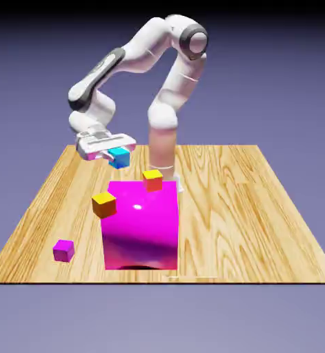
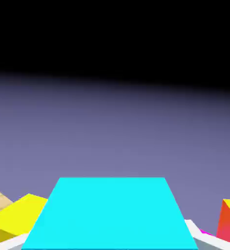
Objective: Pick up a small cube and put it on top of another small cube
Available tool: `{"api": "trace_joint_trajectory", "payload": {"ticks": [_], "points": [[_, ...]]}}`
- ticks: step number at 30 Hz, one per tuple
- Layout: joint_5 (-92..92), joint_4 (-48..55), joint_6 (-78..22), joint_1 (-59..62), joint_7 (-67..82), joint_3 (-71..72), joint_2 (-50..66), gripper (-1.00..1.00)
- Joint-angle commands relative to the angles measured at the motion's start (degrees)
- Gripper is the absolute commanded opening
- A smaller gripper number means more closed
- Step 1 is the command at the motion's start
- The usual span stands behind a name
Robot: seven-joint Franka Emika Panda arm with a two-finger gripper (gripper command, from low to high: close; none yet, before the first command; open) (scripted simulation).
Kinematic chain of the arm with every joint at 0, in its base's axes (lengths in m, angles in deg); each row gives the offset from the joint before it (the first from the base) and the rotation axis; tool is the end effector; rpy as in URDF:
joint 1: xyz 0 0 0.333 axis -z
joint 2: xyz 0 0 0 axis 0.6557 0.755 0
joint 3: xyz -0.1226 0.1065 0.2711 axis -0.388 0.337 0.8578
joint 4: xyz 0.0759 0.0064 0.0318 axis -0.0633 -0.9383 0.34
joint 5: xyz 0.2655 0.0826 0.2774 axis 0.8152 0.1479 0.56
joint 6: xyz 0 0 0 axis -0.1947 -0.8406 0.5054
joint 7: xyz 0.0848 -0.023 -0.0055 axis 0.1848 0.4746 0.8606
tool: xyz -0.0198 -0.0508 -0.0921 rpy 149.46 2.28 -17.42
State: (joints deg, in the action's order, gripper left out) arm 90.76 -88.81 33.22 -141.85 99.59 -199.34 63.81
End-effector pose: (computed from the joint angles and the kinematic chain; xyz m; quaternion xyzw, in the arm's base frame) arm 0.2373 -0.1672 0.3401 -0.7753 -0.0245 -0.4447 0.4478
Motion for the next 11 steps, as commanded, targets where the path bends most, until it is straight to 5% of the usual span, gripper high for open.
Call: {"api": "trace_joint_trajectory", "payload": {"ticks": [1,8,9,11], "points": [[-0.1,-0.8,-0.7,-2.0,-1.0,-0.4,1.1,-1.0],[10.9,-3.7,5.5,-9.1,1.2,7.0,-1.4,-1.0],[10.9,-3.7,5.5,-9.1,1.2,7.0,-1.4,1.0],[8.4,-3.2,4.1,-7.9,0.7,5.3,-0.8,1.0]]}}
